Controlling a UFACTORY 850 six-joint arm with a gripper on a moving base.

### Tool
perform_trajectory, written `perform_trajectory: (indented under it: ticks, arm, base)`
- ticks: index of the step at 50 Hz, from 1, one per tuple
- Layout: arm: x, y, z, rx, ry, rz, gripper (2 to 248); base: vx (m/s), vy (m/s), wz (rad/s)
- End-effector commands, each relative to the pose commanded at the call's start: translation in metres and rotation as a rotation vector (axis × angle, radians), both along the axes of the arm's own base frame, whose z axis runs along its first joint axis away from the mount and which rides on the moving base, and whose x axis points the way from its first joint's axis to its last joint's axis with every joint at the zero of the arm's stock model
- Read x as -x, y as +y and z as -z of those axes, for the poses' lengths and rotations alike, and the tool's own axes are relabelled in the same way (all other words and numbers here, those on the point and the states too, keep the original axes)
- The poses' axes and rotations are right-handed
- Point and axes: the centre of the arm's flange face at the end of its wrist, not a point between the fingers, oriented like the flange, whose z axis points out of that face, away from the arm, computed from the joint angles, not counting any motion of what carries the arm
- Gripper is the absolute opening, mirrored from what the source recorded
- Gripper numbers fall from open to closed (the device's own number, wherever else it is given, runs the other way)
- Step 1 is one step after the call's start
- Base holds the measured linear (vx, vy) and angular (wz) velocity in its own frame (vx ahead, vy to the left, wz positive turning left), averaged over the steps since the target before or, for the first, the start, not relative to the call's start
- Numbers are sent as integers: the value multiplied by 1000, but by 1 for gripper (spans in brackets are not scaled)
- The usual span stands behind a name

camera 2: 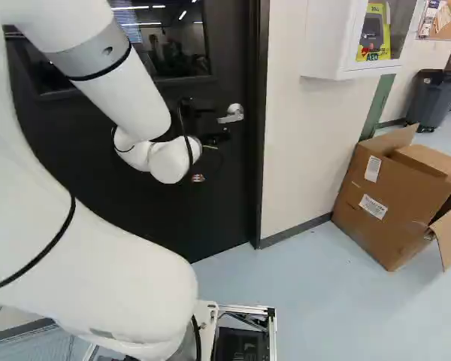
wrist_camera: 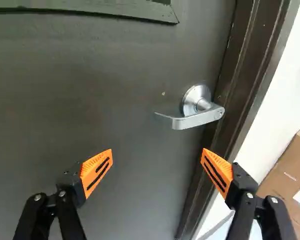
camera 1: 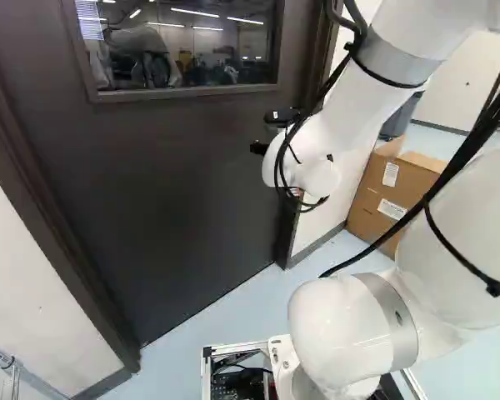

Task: Open the door and move inside

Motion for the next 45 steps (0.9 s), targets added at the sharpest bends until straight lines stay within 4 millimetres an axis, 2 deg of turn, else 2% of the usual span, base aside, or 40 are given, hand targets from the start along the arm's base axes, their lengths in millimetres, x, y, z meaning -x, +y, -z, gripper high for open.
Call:
perform_trajectory:
  ticks: [24,45]
  arm:
    - [-6,0,-24,0,-59,0,247]
    - [-24,0,-47,0,-104,0,247]
  base:
    - [0,0,0]
    - [0,0,0]
